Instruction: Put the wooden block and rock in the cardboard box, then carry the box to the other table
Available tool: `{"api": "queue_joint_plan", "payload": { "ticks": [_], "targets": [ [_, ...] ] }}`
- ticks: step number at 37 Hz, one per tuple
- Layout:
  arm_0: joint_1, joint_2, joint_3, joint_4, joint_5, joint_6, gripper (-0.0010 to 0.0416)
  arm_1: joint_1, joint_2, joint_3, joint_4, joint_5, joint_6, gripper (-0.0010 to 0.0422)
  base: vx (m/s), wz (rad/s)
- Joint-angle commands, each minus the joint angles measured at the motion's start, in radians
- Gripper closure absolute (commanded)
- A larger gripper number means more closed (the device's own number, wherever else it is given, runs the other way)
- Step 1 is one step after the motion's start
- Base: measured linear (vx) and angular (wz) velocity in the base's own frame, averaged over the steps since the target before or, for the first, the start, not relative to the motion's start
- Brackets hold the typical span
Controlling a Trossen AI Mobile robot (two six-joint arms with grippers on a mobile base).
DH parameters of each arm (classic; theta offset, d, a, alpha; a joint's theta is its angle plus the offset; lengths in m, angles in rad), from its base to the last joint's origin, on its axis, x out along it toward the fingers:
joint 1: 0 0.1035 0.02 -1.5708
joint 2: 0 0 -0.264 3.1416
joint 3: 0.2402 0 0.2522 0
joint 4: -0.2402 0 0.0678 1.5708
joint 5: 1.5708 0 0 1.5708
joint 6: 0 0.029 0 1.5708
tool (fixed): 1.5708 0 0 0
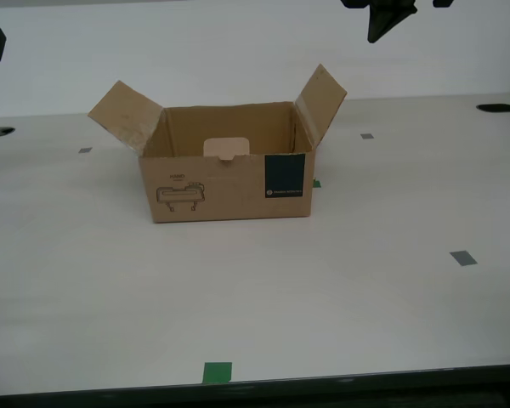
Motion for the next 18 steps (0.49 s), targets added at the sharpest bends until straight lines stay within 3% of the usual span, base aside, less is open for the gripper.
{"api": "queue_joint_plan", "payload": {
  "ticks": [1, 5, 15, 18],
  "targets": [
    [0.000, 0.000, 0.001, 0.000, 0.001, 0.002, 0.0407, -0.001, -0.039, 0.002, 0.003, 0.058, 0.001, 0.0413, 0.000, 0.000],
    [0.000, 0.000, 0.001, 0.002, 0.000, 0.002, 0.0407, -0.004, -0.090, 0.002, 0.006, 0.126, 0.001, 0.0413, 0.000, 0.000],
    [0.000, 0.000, 0.001, 0.003, 0.000, 0.002, 0.0407, -0.043, -0.192, 0.031, -0.009, 0.127, -0.003, 0.0413, 0.000, 0.000],
    [0.000, 0.000, 0.001, 0.003, 0.001, 0.002, 0.0407, -0.067, -0.202, 0.061, -0.030, 0.158, -0.003, 0.0413, 0.000, 0.000]
  ]
}}
